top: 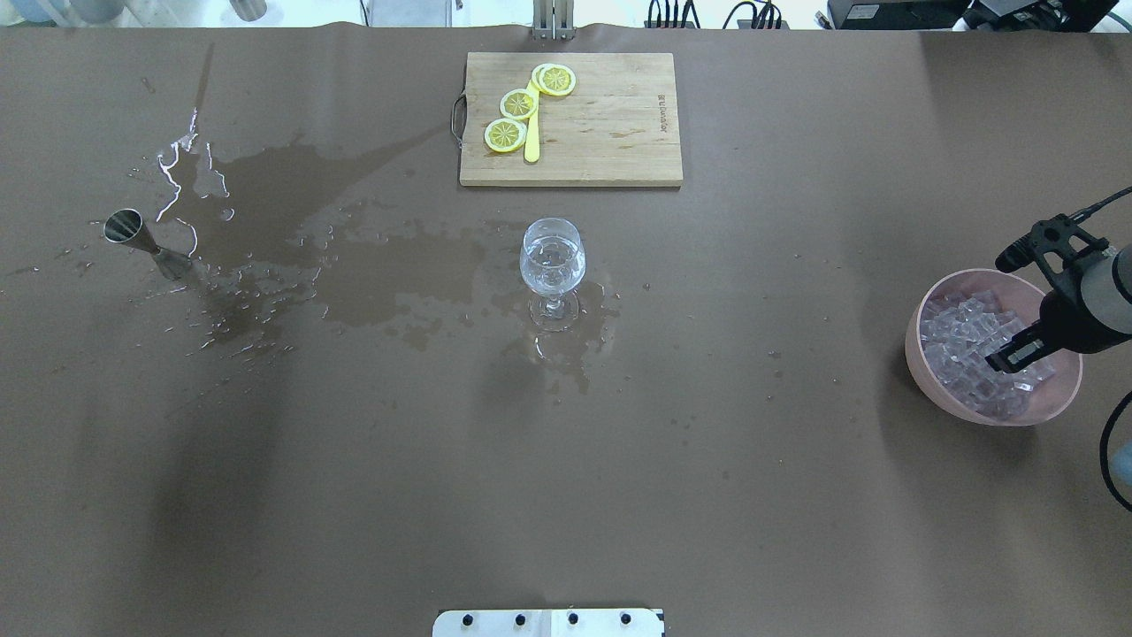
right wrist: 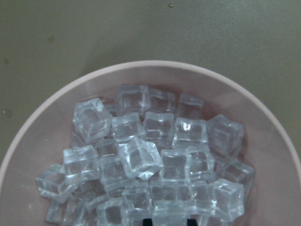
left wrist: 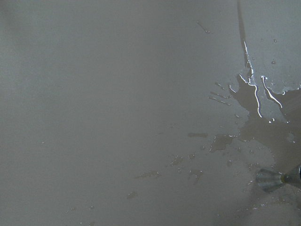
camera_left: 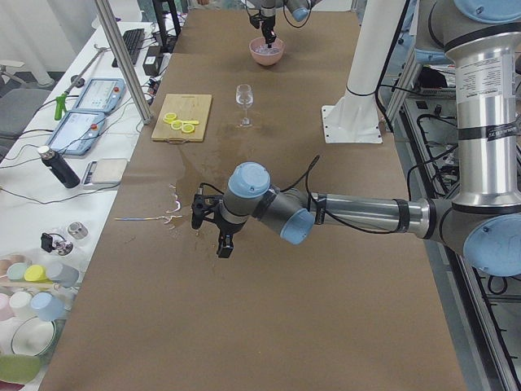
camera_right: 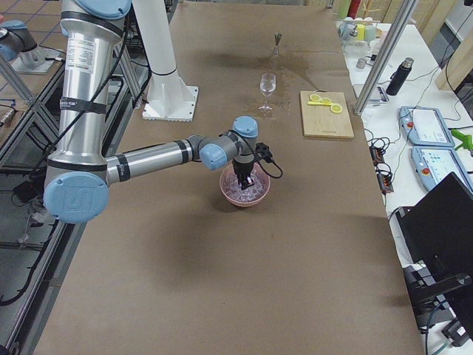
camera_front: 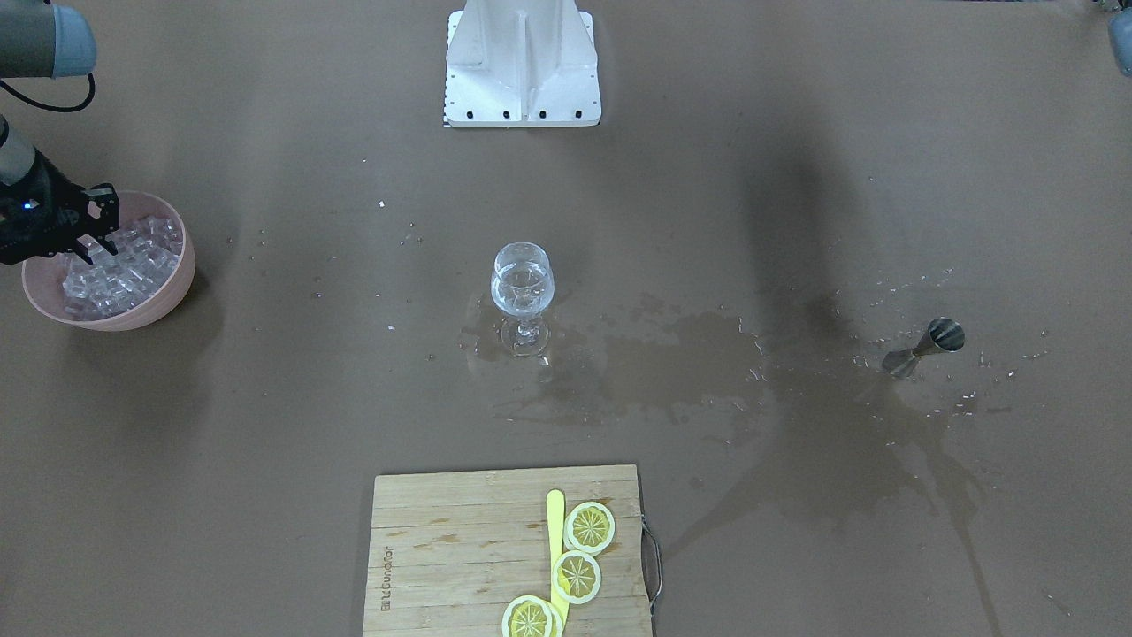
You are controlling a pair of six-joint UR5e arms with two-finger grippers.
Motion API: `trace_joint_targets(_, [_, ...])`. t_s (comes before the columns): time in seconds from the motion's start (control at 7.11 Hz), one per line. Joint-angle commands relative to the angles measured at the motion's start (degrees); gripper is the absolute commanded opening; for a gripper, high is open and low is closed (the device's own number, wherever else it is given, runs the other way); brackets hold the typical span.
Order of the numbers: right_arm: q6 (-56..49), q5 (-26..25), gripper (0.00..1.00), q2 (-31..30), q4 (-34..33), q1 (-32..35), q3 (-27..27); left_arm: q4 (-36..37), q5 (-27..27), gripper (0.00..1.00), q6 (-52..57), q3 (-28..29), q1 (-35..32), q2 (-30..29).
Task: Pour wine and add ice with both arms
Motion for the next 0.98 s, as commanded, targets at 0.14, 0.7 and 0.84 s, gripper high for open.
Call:
trace_joint_targets(0.14, [-0.5, 1.3, 0.00, 4.2, -12.6, 2.8, 9.3, 0.0, 0.0, 0.98, 0.0, 0.1, 0.0, -0.1])
trace_joint_targets(0.7, [27.9, 1.3, 0.00, 26.3, -20.6, -10.3, 10.8, -0.4, -0.7, 0.98, 0.0, 0.2, -0.1, 0.9])
trace_joint_targets(0.84, [35.3, -0.8, 0.00, 32.4, -21.9, -13.9, 9.6, -0.4, -0.7, 0.98, 0.0, 0.7, 0.0, 0.8])
